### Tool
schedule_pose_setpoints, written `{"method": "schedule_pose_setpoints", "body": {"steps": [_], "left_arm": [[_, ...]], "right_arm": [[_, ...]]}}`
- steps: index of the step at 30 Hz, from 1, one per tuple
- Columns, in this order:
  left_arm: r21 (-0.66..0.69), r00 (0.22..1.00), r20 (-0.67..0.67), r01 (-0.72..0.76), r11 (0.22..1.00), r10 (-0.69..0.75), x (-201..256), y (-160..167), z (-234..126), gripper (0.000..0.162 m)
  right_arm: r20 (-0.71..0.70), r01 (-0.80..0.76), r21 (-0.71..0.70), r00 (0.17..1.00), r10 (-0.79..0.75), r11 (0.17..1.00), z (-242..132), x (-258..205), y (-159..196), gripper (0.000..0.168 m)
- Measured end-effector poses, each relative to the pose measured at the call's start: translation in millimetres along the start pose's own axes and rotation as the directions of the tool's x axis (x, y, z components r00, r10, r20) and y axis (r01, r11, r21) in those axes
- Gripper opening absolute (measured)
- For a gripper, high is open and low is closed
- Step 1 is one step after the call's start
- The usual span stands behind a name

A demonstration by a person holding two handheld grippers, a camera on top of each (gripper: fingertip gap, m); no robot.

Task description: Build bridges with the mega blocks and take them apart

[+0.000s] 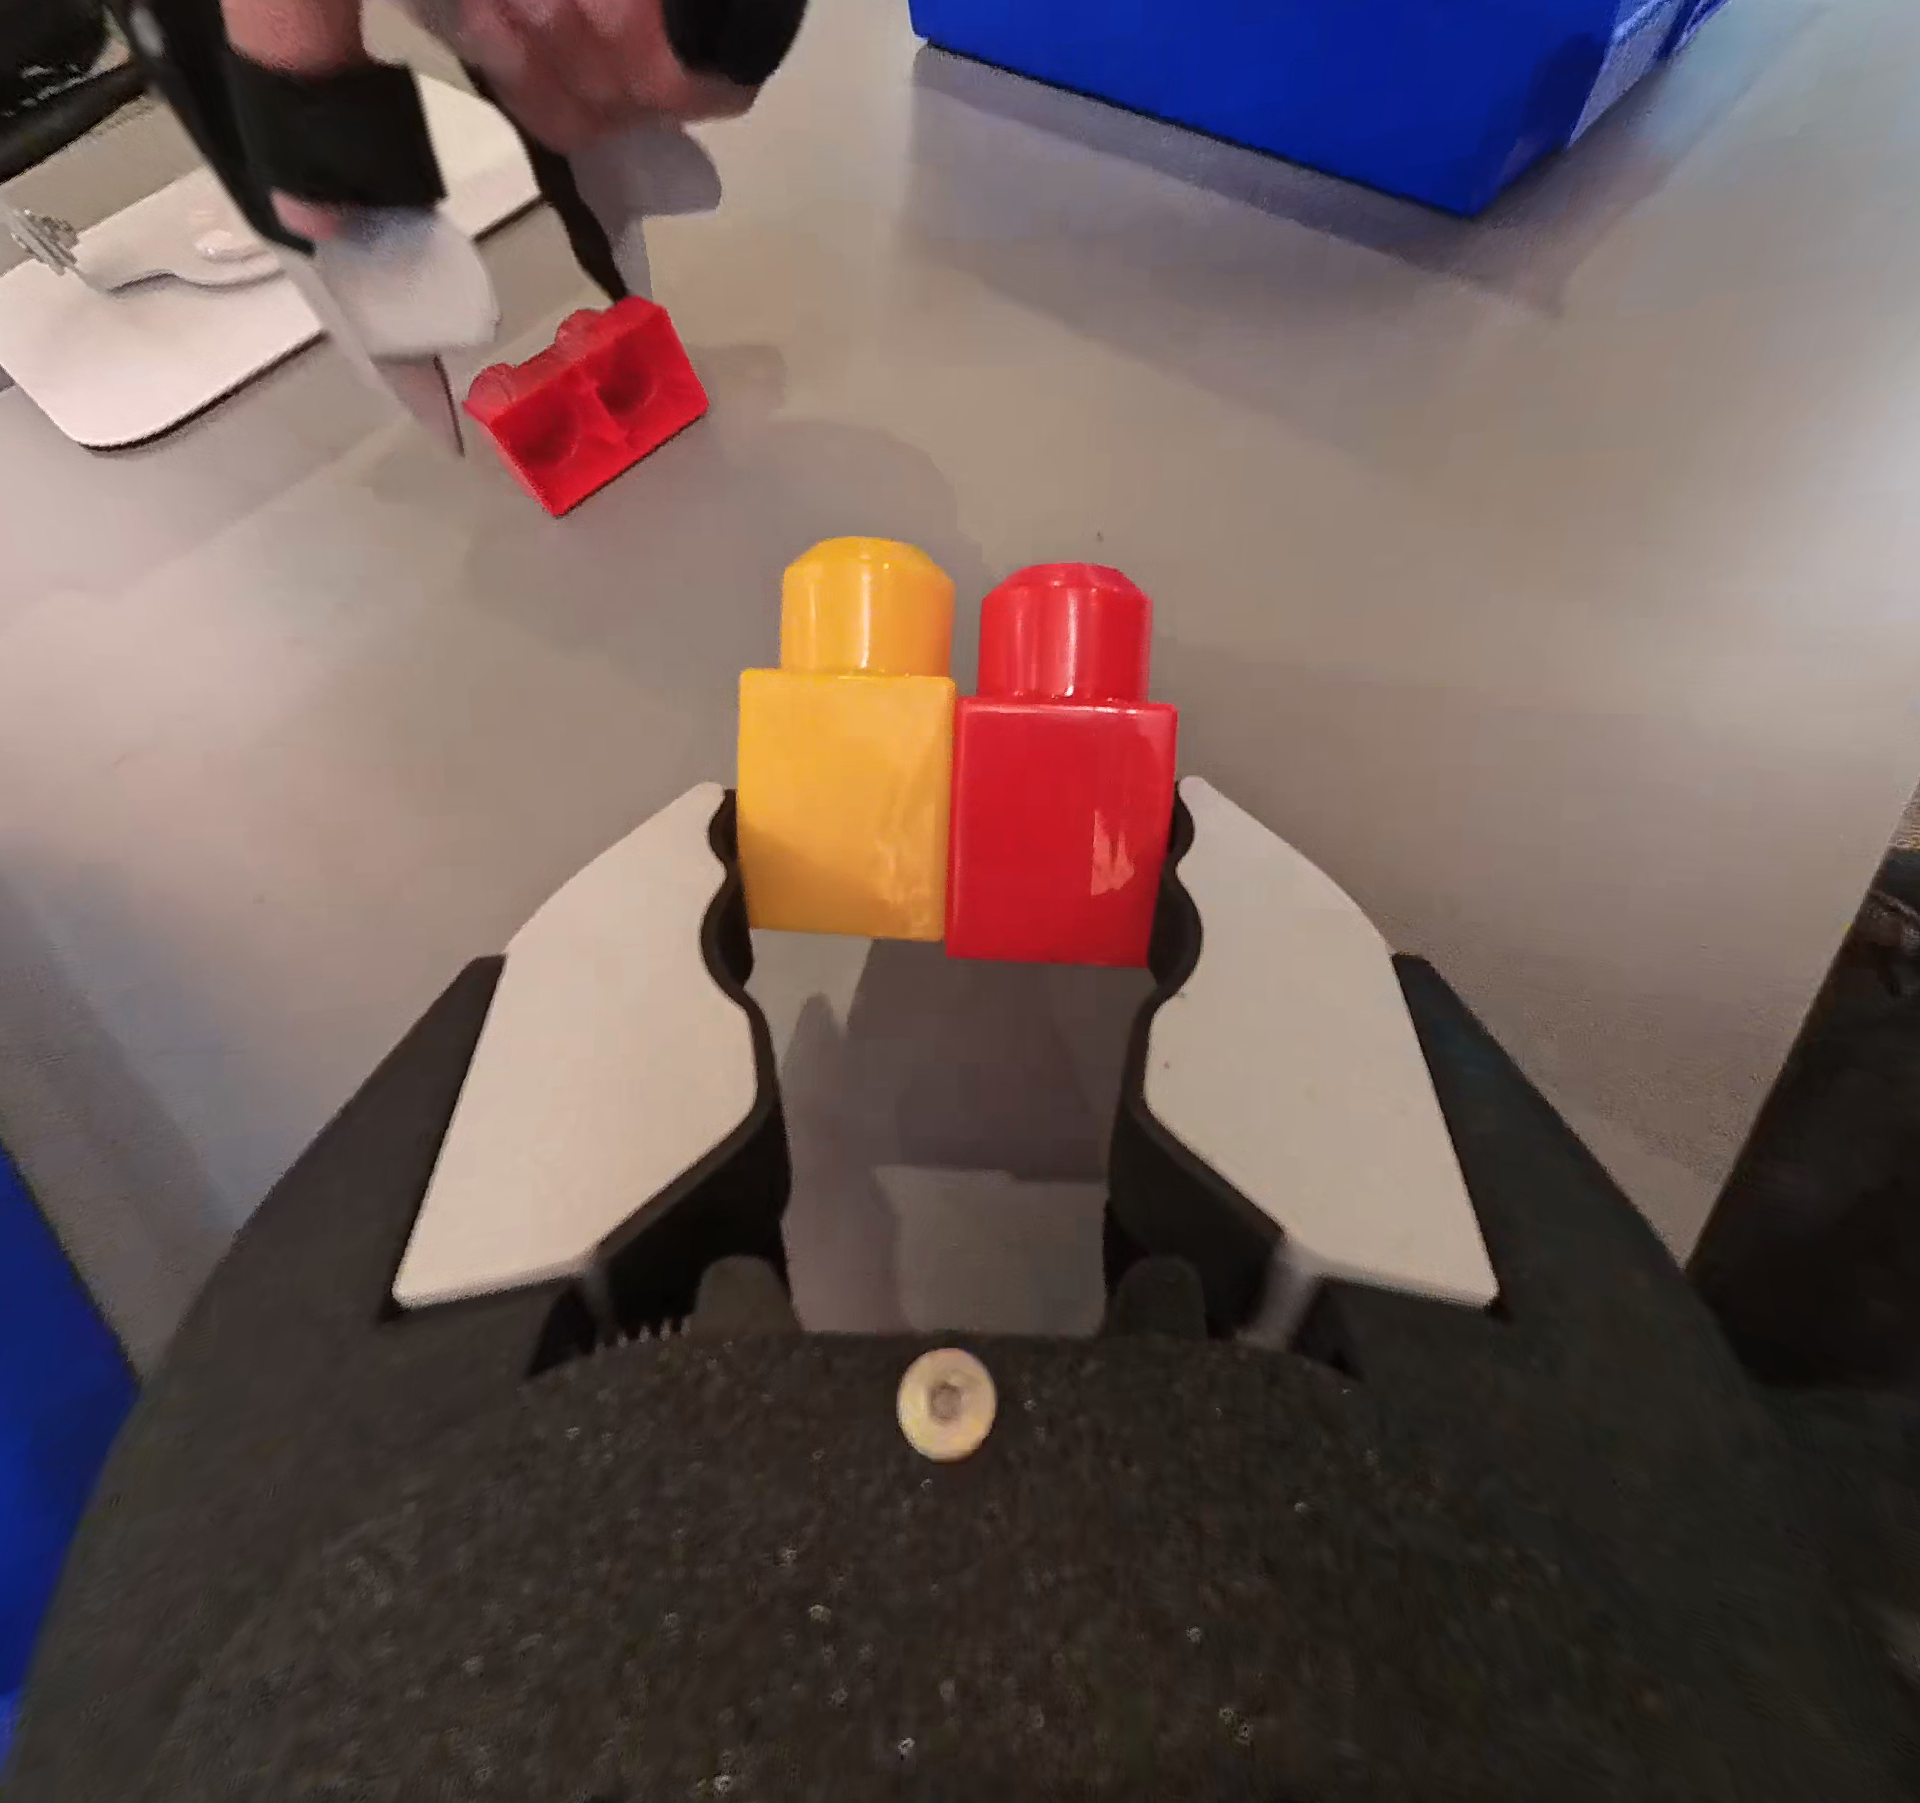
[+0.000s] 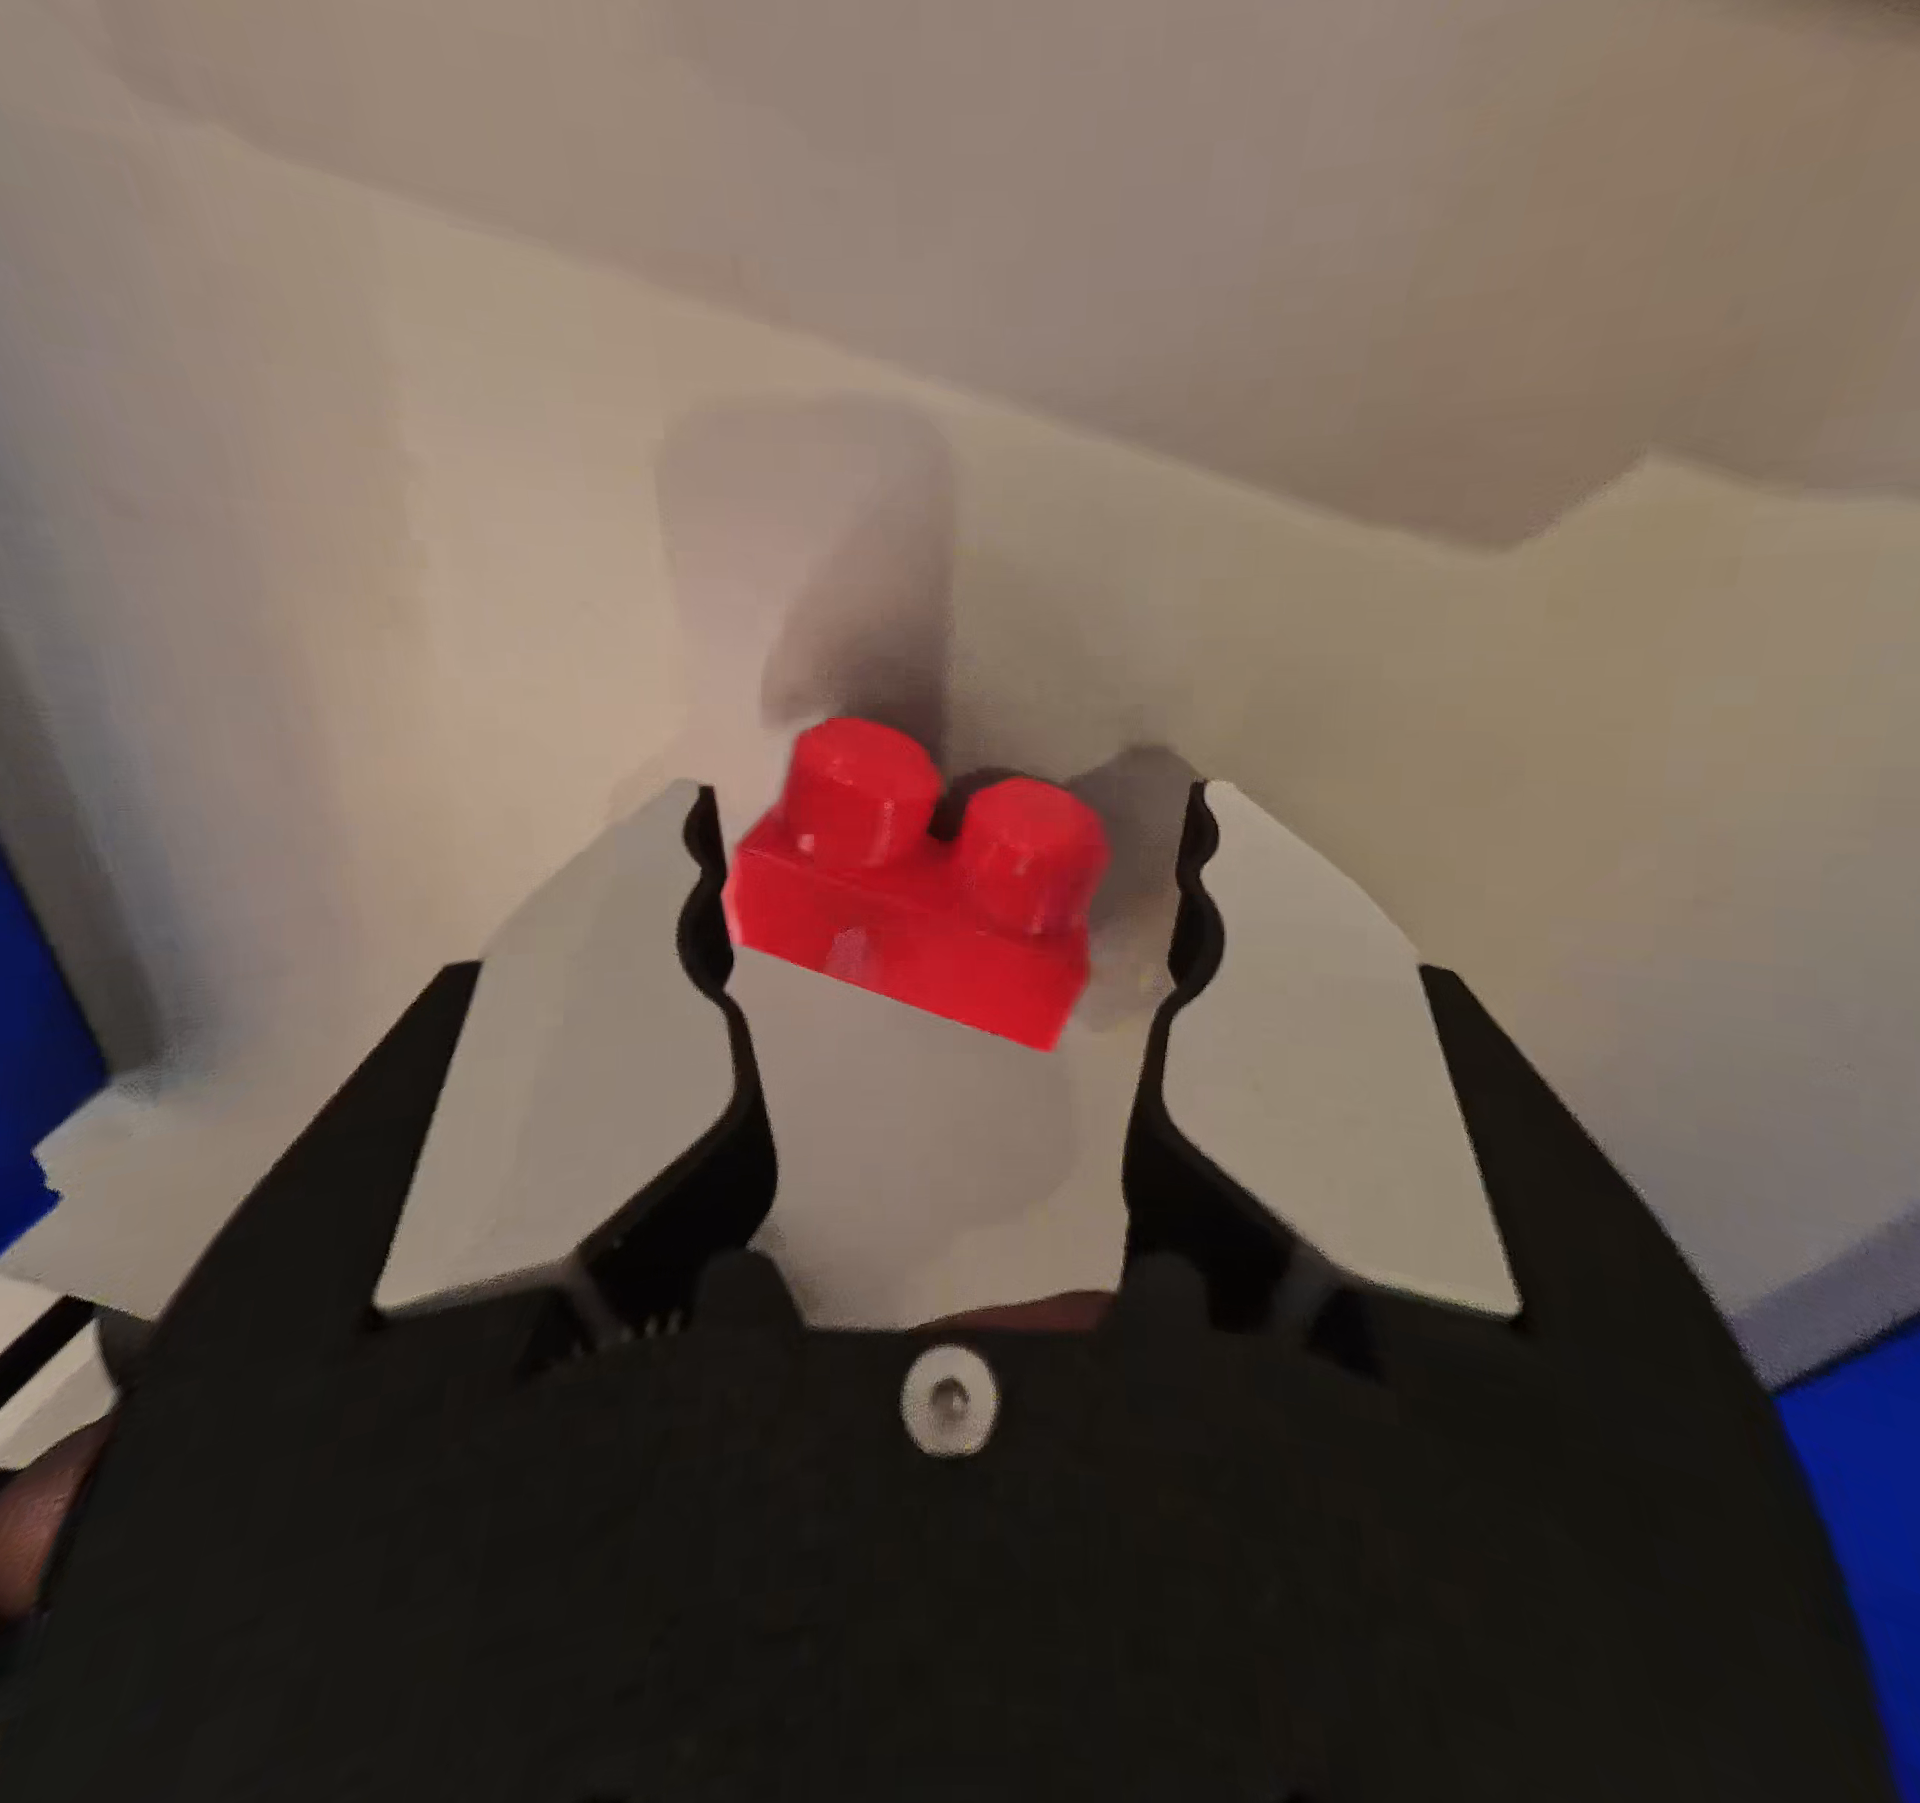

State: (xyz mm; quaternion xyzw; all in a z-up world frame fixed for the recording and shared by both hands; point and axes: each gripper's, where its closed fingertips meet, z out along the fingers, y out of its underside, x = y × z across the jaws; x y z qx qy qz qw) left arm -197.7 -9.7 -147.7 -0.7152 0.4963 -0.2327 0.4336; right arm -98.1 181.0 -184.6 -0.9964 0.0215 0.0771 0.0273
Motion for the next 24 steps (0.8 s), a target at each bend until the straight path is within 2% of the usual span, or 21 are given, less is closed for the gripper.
{"method": "schedule_pose_setpoints", "body": {"steps": [3,4,7,8,9,10,13,17,19,21,22,24], "left_arm": [[0.001,0.999,0.017,-0.028,1.000,0.028,1,0,-3,0.075],[0.002,0.999,0.018,-0.030,1.000,0.030,1,0,-3,0.075],[0.000,1.000,0.019,-0.025,1.000,0.025,0,0,-5,0.075],[-0.001,0.999,0.020,-0.026,1.000,0.026,0,1,-5,0.075],[-0.003,0.999,0.023,-0.027,1.000,0.027,-1,2,-5,0.075],[-0.007,0.999,0.025,-0.026,1.000,0.026,-2,3,-4,0.075],[-0.016,0.999,0.035,-0.016,1.000,0.017,-8,6,-2,0.075],[-0.030,0.999,0.035,0.018,0.999,-0.017,-14,11,1,0.075],[-0.027,0.999,0.022,0.046,0.999,-0.045,-15,11,1,0.075],[-0.024,0.998,0.017,0.055,0.998,-0.054,-15,9,1,0.075],[-0.029,0.998,0.022,0.053,0.998,-0.052,-16,9,1,0.075],[-0.039,0.998,0.028,0.058,0.998,-0.057,-16,9,1,0.075]], "right_arm": [[-0.038,-0.006,-0.010,0.999,0.005,1.000,6,-9,1,0.080],[-0.077,-0.012,-0.009,0.997,0.011,1.000,7,-5,1,0.065],[-0.097,-0.016,0.003,0.995,0.017,1.000,5,-5,-1,0.060],[-0.097,0.002,0.014,0.995,0.000,1.000,3,-6,-1,0.051],[-0.057,0.030,0.050,0.998,-0.028,0.998,-1,-13,-4,0.000],[-0.046,0.060,0.092,0.997,-0.056,0.994,-7,-16,-8,0.000],[-0.161,0.193,0.105,0.971,-0.175,0.976,-14,0,-5,0.008],[-0.085,0.187,0.167,0.981,-0.175,0.968,-38,8,6,0.025],[-0.015,0.247,0.210,0.968,-0.249,0.946,-55,3,16,0.034],[-0.074,0.310,0.250,0.951,-0.301,0.917,-71,17,26,0.041],[-0.010,0.250,0.291,0.966,-0.259,0.923,-77,17,33,0.046],[0.299,-0.004,0.301,0.950,-0.090,0.954,-81,1,43,0.064]]}}
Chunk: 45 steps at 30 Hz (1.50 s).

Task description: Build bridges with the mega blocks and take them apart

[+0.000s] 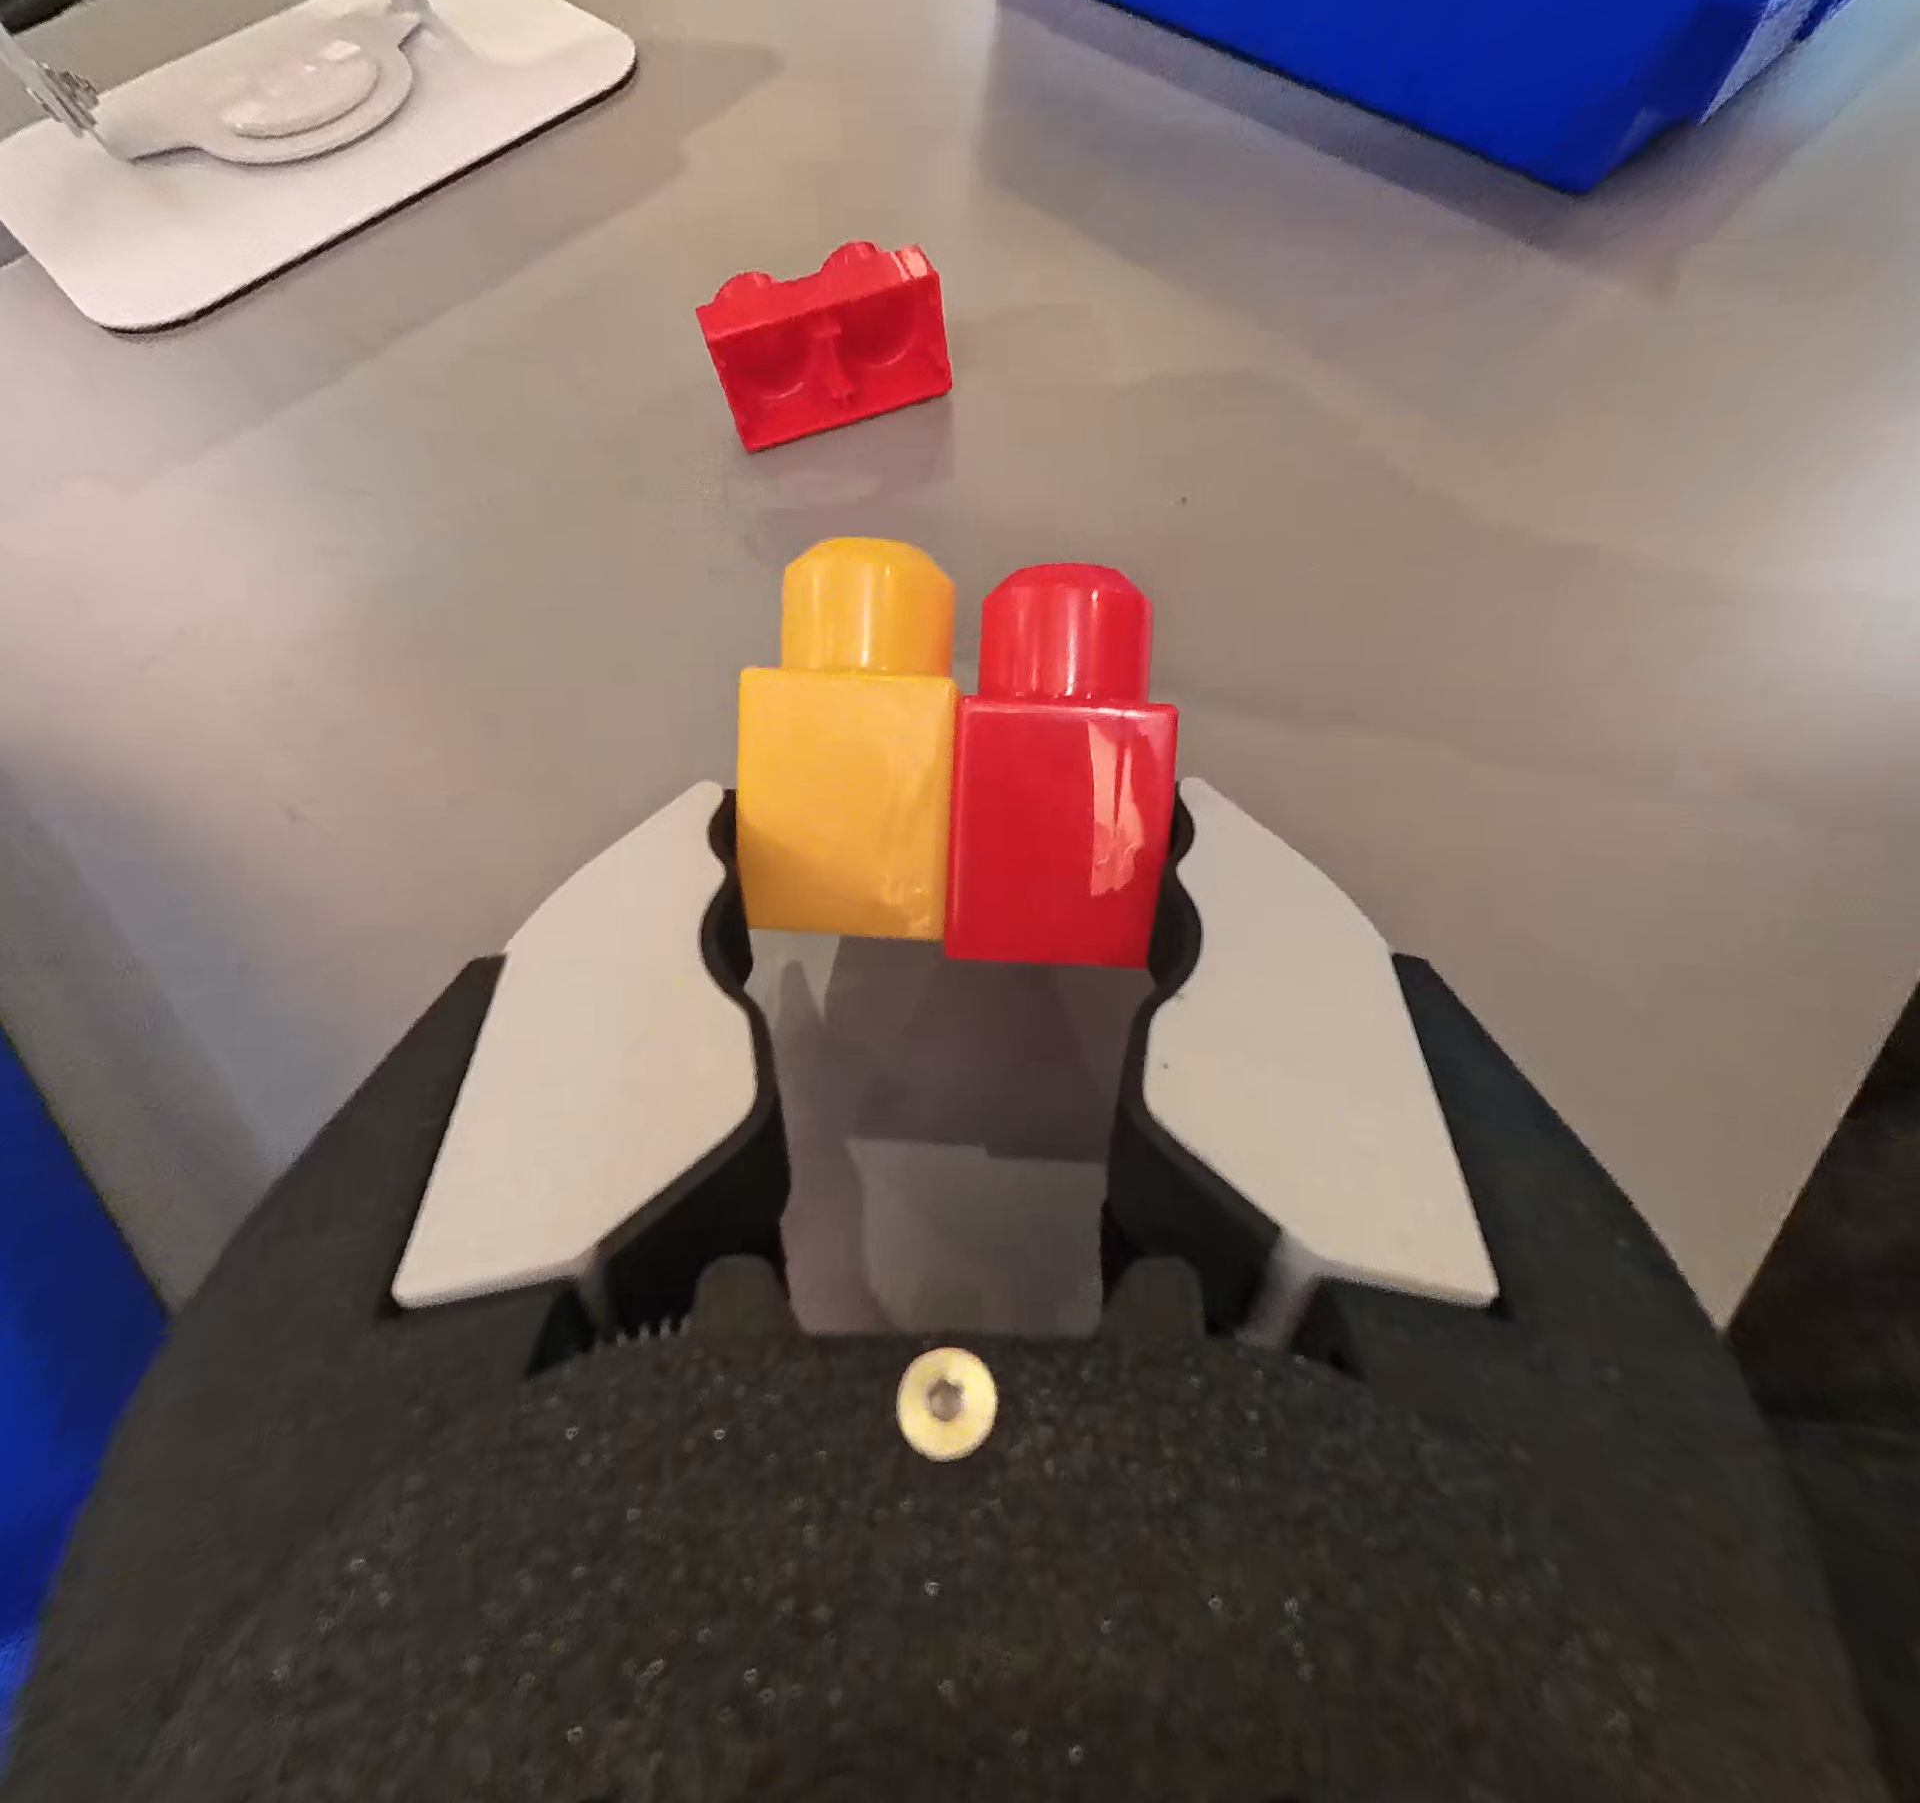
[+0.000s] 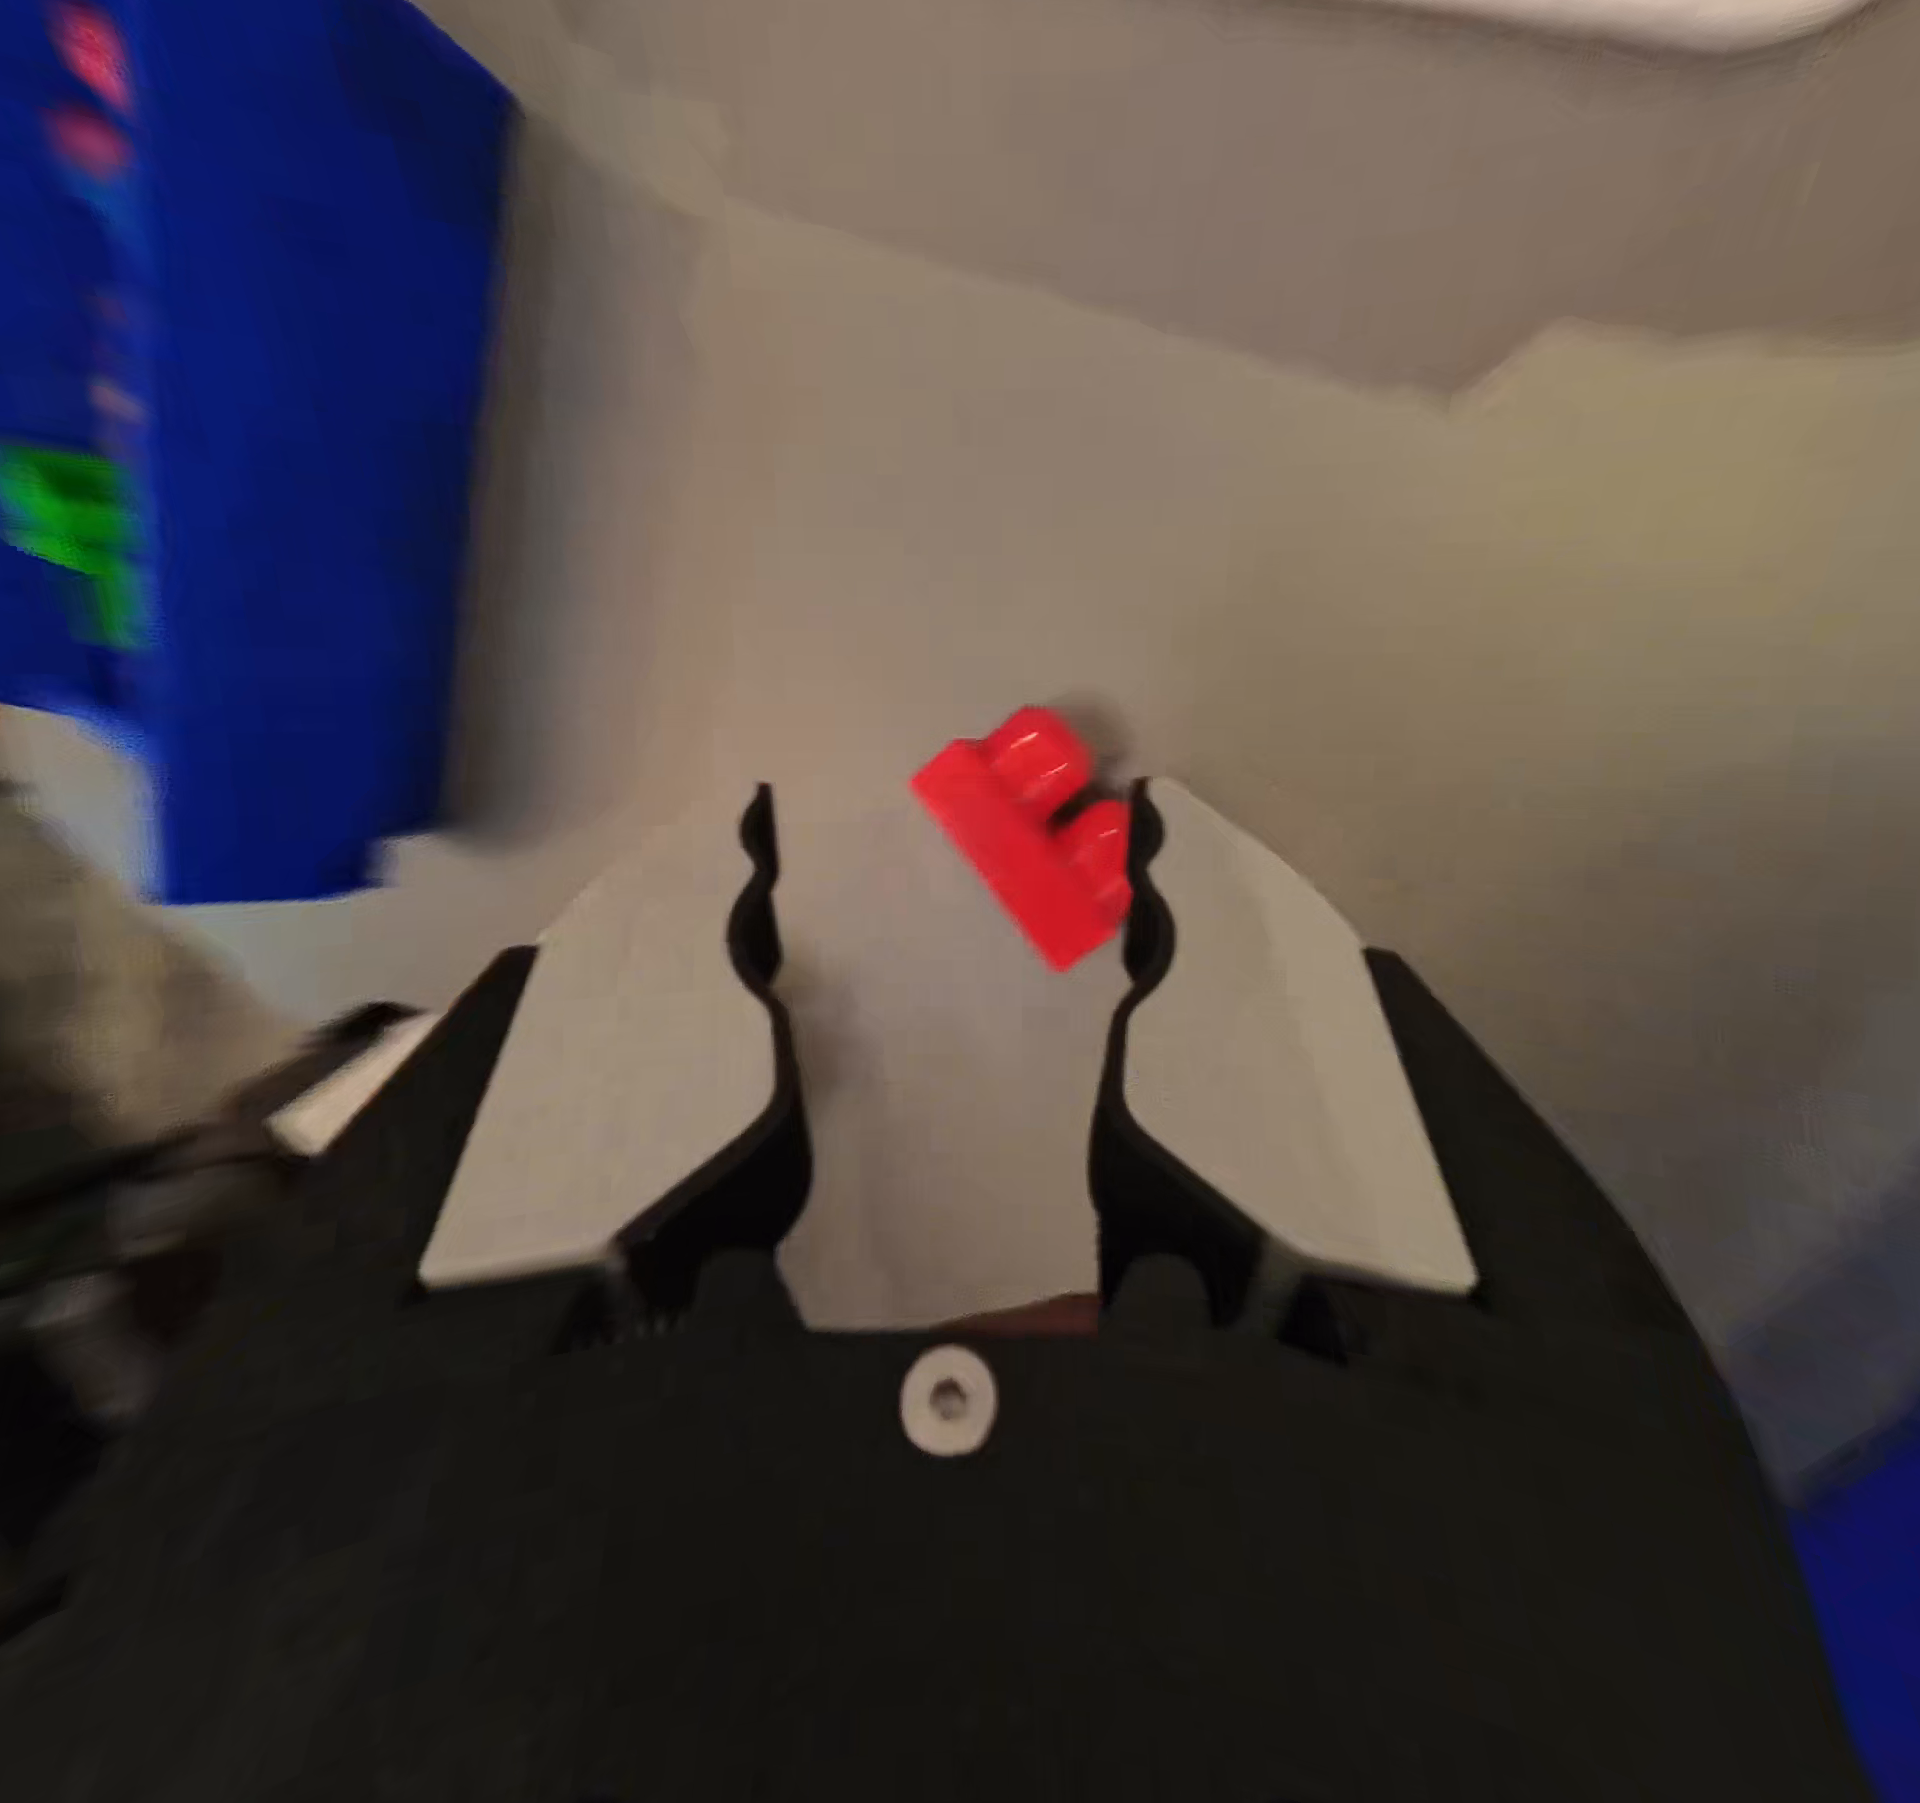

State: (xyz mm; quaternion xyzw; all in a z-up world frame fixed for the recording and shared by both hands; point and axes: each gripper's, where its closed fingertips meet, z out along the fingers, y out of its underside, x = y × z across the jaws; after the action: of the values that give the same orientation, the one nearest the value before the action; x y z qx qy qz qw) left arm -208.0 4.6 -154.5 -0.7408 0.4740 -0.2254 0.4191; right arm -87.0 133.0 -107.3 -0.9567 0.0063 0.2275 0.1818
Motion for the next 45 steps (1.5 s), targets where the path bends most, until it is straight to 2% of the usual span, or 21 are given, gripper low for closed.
{"method": "schedule_pose_setpoints", "body": {"steps": [1,2,5,7,9,10,12,13,15,16,19,20,23,25,28,32,34,36,42,45], "left_arm": [[0.003,1.000,-0.011,0.010,1.000,-0.010,2,-2,1,0.075],[0.006,1.000,-0.025,0.017,1.000,-0.017,4,-3,2,0.075],[-0.008,1.000,-0.028,-0.007,1.000,0.007,9,0,7,0.075],[-0.006,0.999,-0.019,-0.035,0.999,0.034,10,-2,7,0.075],[0.001,0.998,-0.010,-0.060,0.998,0.060,11,-3,6,0.075],[0.001,0.998,-0.007,-0.069,0.998,0.069,11,-2,6,0.075],[-0.005,0.997,-0.009,-0.071,0.997,0.071,11,0,6,0.075],[-0.009,0.998,-0.015,-0.066,0.998,0.066,11,1,6,0.075],[-0.005,0.998,-0.024,-0.054,0.999,0.054,11,1,4,0.075],[-0.004,0.998,-0.026,-0.052,0.999,0.052,11,1,3,0.075],[0.000,0.998,-0.014,-0.060,0.998,0.060,9,0,1,0.075],[-0.001,0.998,-0.012,-0.059,0.998,0.059,8,0,1,0.075],[-0.007,0.999,-0.006,-0.044,0.999,0.044,3,3,1,0.075],[-0.012,1.000,-0.008,-0.022,1.000,0.021,-2,5,2,0.075],[0.009,1.000,-0.024,0.015,1.000,-0.015,-5,1,0,0.075],[0.010,1.000,-0.001,-0.003,1.000,0.003,-10,-2,-1,0.075],[0.009,1.000,0.012,-0.020,1.000,0.020,-11,-2,0,0.075],[0.002,0.999,0.023,-0.029,1.000,0.029,-13,-1,1,0.075],[-0.028,1.000,-0.018,-0.017,0.999,0.017,-5,5,8,0.075],[-0.030,0.999,-0.020,-0.025,0.999,0.025,-3,5,9,0.075]], "right_arm": [[0.045,-0.074,-0.033,0.996,0.076,0.997,2,1,6,0.072],[0.011,-0.096,-0.066,0.995,0.097,0.993,4,10,10,0.078],[-0.123,-0.066,-0.106,0.991,0.052,0.992,-2,30,11,0.080],[-0.205,0.068,-0.179,0.973,-0.105,0.981,-2,34,15,0.087],[-0.175,0.222,-0.220,0.949,-0.262,0.950,3,18,19,0.085],[-0.191,0.331,-0.249,0.904,-0.382,0.910,5,16,22,0.083],[-0.283,0.539,-0.302,0.737,-0.614,0.787,5,23,19,0.076],[-0.292,0.572,-0.303,0.706,-0.645,0.762,6,22,20,0.074],[-0.206,0.538,-0.255,0.782,-0.588,0.804,12,9,30,0.077],[-0.184,0.544,-0.224,0.791,-0.584,0.808,13,5,31,0.076],[-0.229,0.667,-0.189,0.684,-0.693,0.721,9,13,34,0.073],[-0.215,0.679,-0.167,0.683,-0.698,0.715,9,14,40,0.073],[-0.201,0.687,-0.094,0.696,-0.689,0.721,8,22,55,0.073],[-0.159,0.647,-0.002,0.753,-0.639,0.763,8,25,58,0.072],[-0.049,0.533,0.126,0.846,-0.531,0.837,14,26,58,0.070],[0.091,0.353,0.202,0.922,-0.376,0.914,26,29,46,0.070],[0.232,0.223,0.199,0.935,-0.267,0.954,24,23,40,0.071],[0.234,0.177,0.156,0.949,-0.211,0.972,27,35,35,0.067],[0.396,0.198,-0.007,0.901,-0.179,0.980,39,27,33,0.068],[0.371,0.269,-0.089,0.903,-0.219,0.959,48,25,34,0.069]]}}
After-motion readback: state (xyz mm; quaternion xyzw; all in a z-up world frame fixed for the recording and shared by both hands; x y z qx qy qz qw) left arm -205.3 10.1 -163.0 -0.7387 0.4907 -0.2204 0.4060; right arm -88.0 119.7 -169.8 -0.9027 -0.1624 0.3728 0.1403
